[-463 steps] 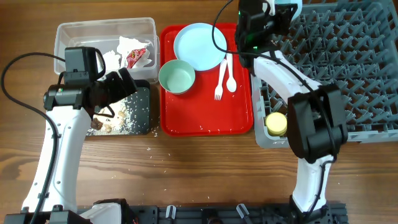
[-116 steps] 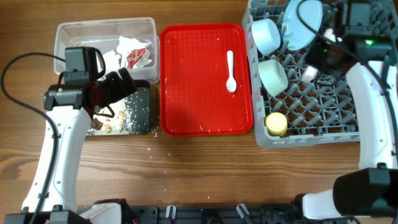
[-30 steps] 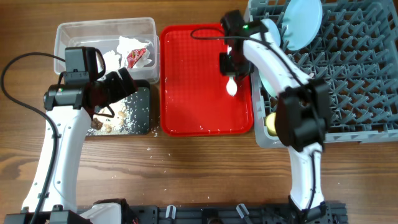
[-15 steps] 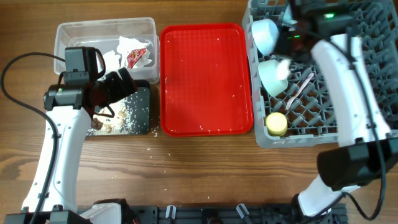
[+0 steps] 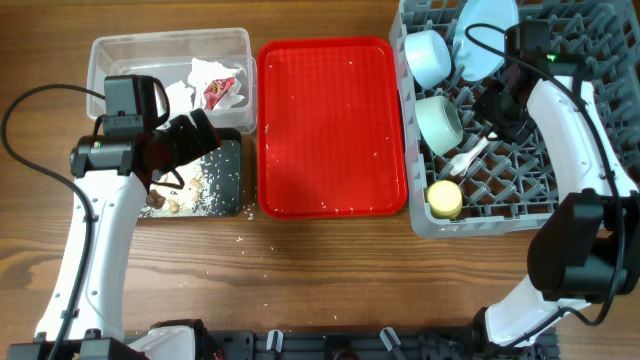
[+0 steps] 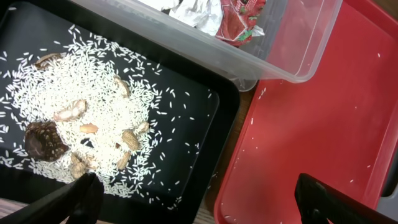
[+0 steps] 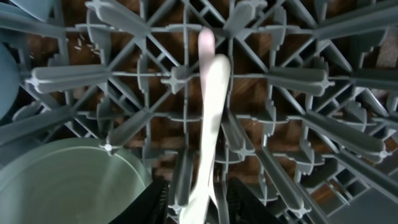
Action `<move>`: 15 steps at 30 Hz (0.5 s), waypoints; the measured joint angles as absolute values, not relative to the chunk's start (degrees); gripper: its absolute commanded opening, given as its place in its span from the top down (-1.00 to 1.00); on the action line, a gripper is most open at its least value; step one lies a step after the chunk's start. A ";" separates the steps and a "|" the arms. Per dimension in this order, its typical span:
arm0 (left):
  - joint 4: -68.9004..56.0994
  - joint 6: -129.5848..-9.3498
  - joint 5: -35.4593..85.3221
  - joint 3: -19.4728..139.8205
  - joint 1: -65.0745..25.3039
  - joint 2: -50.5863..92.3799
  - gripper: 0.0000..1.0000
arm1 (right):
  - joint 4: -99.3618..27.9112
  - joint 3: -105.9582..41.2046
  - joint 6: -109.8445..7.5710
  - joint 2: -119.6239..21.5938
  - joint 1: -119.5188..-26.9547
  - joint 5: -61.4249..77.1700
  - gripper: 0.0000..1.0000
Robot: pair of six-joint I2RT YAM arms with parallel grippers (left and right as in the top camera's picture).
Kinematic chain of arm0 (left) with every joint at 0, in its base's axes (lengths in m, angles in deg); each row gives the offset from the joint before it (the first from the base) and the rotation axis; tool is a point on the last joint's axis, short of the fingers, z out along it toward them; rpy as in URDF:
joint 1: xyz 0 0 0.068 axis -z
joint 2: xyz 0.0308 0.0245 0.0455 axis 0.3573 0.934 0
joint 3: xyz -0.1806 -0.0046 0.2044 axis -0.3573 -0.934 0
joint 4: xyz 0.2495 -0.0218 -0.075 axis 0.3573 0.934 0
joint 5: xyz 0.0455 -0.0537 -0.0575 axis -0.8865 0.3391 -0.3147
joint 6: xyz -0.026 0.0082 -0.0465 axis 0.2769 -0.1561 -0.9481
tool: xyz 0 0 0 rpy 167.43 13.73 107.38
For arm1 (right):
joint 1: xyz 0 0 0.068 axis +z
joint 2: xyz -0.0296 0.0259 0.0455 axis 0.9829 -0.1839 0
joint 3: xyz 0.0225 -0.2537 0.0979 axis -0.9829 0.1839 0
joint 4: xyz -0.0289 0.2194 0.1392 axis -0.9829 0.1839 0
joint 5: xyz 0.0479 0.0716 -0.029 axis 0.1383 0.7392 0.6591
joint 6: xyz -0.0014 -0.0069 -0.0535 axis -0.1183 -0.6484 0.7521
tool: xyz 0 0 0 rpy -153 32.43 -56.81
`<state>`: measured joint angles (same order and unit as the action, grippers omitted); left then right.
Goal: Sort waste into correct bins and load items into the dishwasher rack
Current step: 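Carry the spoon right and drop it into the dish rack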
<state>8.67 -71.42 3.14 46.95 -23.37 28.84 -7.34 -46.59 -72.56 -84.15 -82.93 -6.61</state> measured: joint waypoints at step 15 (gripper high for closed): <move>8.60 -71.42 3.14 46.95 -23.37 28.84 -1.00 | -6.49 -48.26 -52.34 -62.21 -82.17 8.52 -0.42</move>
